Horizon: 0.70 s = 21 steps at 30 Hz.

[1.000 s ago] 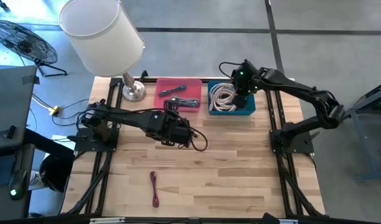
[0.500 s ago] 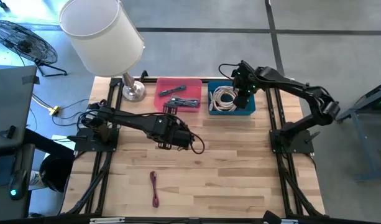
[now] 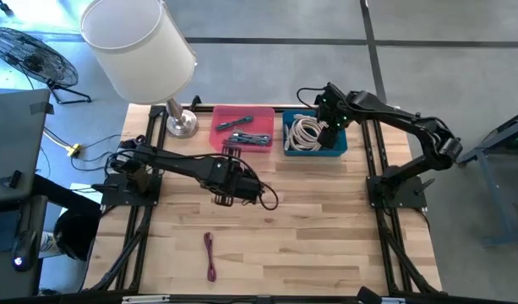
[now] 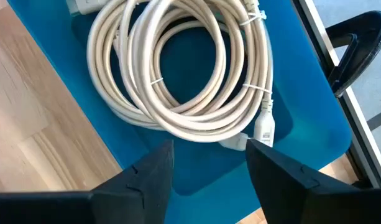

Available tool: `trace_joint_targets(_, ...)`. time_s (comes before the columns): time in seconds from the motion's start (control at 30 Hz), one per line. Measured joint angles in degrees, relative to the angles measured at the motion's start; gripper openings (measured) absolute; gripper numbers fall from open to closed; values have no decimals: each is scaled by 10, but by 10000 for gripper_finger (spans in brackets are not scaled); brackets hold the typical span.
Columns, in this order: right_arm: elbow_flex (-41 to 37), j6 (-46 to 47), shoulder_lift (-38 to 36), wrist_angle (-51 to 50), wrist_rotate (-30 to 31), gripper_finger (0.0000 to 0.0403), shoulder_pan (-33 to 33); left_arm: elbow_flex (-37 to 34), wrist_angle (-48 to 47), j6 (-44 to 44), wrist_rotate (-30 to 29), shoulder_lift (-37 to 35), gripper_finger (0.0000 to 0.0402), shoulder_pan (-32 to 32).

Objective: Pick & Place USB Port
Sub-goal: Put the black and pink charger cable into the red bin

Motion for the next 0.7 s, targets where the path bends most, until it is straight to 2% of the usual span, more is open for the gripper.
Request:
trace_joint_targets(0.13,0,-5,0,-8,2,192,0,-18,-32,-13,31,0,115,0)
trace_joint_targets(0.2,0,-11,0,-17,2,193,0,-22,-60,-29,72,0,115,0)
trace_joint_targets(0.27,0,-26,-3,-31,2,192,0,-28,-58,-44,143,0,115,0)
trace_joint_targets(0.4,0,-44,-15,-52,2,193,2,-29,-60,-75,334,-11,115,-5)
trace_joint_targets(0.47,0,-53,-27,-58,2,192,7,-29,-58,-94,391,-12,115,-14)
trace_joint_targets(0.57,0,-68,-59,-76,3,194,22,-29,-58,-105,413,-16,115,-32)
trace_joint_targets(0.7,0,-82,-135,-118,10,194,49,-29,-57,-104,365,-15,115,-55)
